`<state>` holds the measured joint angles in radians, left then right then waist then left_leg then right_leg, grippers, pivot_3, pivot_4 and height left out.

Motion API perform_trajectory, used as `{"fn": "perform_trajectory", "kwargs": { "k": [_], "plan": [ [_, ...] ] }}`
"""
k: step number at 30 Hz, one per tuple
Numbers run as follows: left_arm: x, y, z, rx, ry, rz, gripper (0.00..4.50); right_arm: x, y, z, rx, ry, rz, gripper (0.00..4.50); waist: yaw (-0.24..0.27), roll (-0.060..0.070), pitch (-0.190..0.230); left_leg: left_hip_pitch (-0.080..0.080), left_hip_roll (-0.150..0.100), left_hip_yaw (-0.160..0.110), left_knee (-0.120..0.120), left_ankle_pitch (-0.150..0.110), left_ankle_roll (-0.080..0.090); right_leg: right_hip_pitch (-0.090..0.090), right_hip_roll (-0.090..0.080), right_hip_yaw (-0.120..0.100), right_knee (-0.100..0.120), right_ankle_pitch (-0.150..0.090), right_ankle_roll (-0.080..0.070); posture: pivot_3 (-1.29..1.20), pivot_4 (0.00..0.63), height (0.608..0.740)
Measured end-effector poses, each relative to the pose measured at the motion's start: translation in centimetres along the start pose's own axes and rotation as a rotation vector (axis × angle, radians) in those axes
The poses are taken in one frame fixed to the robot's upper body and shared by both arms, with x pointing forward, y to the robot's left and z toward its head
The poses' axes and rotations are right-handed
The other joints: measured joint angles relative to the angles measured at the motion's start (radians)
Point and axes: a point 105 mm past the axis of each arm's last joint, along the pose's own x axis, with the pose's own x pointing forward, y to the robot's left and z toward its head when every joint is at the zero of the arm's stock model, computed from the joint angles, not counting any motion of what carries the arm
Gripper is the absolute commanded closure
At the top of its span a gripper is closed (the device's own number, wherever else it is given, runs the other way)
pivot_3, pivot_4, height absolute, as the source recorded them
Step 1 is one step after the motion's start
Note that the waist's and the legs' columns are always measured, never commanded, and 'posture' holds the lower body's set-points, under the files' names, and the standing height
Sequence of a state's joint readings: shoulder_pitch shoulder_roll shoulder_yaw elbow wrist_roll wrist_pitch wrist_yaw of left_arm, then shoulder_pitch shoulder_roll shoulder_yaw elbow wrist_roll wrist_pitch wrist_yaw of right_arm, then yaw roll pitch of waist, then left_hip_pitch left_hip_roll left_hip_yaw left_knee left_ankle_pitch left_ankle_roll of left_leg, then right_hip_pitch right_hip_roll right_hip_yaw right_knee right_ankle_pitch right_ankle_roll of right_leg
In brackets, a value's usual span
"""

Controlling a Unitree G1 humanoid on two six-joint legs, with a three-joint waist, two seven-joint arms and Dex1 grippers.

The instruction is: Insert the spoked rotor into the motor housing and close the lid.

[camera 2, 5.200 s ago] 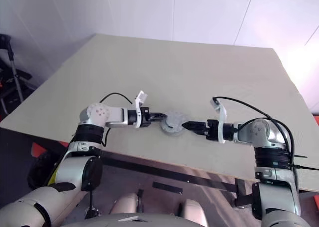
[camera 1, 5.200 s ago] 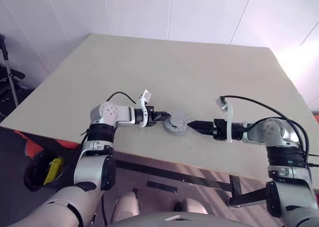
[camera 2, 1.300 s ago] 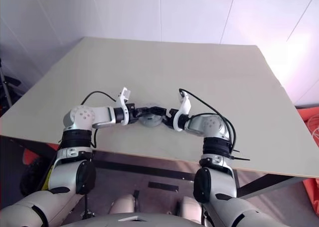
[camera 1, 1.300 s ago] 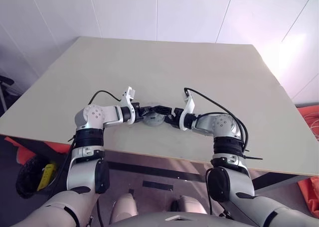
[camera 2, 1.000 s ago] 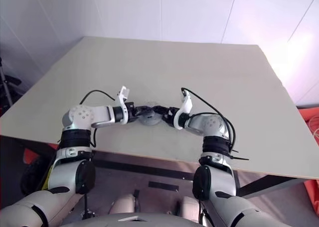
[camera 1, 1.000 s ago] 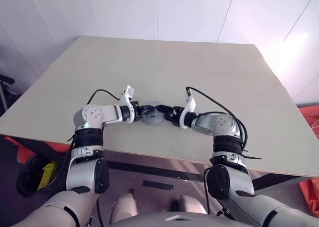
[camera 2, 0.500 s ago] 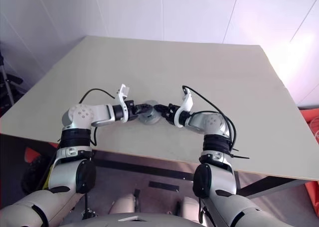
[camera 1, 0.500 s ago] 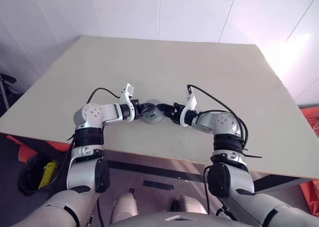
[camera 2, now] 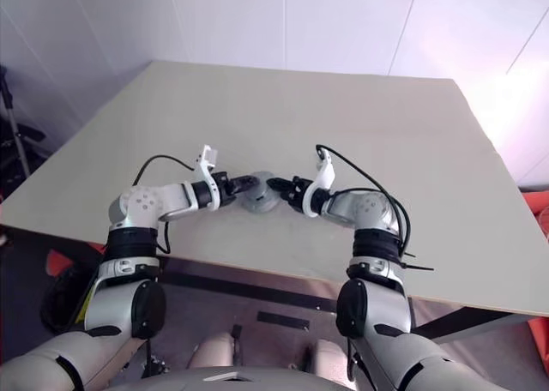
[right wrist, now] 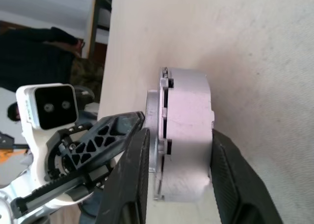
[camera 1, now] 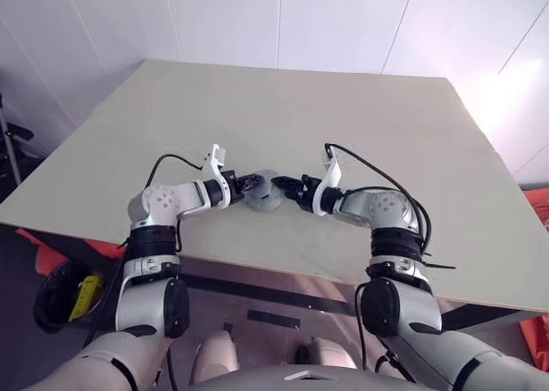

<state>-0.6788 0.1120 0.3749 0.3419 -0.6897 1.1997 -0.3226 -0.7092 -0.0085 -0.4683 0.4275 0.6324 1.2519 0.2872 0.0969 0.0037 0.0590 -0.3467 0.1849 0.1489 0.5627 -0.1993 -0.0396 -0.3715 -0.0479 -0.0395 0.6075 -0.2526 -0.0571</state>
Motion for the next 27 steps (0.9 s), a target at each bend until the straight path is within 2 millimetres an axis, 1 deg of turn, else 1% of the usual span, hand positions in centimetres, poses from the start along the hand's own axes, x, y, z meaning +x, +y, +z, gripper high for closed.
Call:
{"fn": "perform_trajectory", "kwargs": {
  "k": [1, 17, 24, 27],
  "plan": [
    [-0.1, 0.1, 0.1, -0.007, -0.014, -0.003, 4.50, 0.0, 0.0, 0.0, 0.000, -0.001, 0.001, 3.36, -0.001, 0.000, 0.000, -0.001, 0.000, 0.000, 0.000, 0.000, 0.000, 0.000, 0.000, 0.000, 0.000, 0.000, 0.000, 0.00, 0.000, 0.740],
    [-0.2, 0.0, 0.9, -0.007, -0.073, -0.026, 4.50, 0.2, -0.2, 0.3, 0.035, -0.021, -0.001, 3.36, -0.001, 0.000, 0.000, -0.002, 0.000, 0.000, 0.000, 0.000, 0.000, 0.000, 0.000, -0.001, 0.000, 0.000, 0.000, 0.00, 0.000, 0.740],
    [-1.1, -1.0, 2.8, 0.029, -0.201, -0.089, 4.50, 0.4, -0.6, 1.3, 0.142, -0.077, 0.004, 3.36, 0.001, 0.000, 0.000, -0.002, 0.000, 0.000, 0.001, 0.000, 0.000, -0.001, 0.000, -0.003, 0.001, 0.000, 0.000, 0.00, 0.000, 0.740],
    [-1.7, -1.2, 3.3, 0.030, -0.254, -0.113, 4.50, 0.5, -0.8, 2.3, 0.178, -0.128, -0.013, 3.36, 0.002, 0.000, 0.001, -0.004, 0.000, 0.000, 0.002, 0.000, 0.000, -0.001, 0.000, -0.004, 0.001, 0.000, 0.000, 0.00, 0.000, 0.740]
  ]
}}
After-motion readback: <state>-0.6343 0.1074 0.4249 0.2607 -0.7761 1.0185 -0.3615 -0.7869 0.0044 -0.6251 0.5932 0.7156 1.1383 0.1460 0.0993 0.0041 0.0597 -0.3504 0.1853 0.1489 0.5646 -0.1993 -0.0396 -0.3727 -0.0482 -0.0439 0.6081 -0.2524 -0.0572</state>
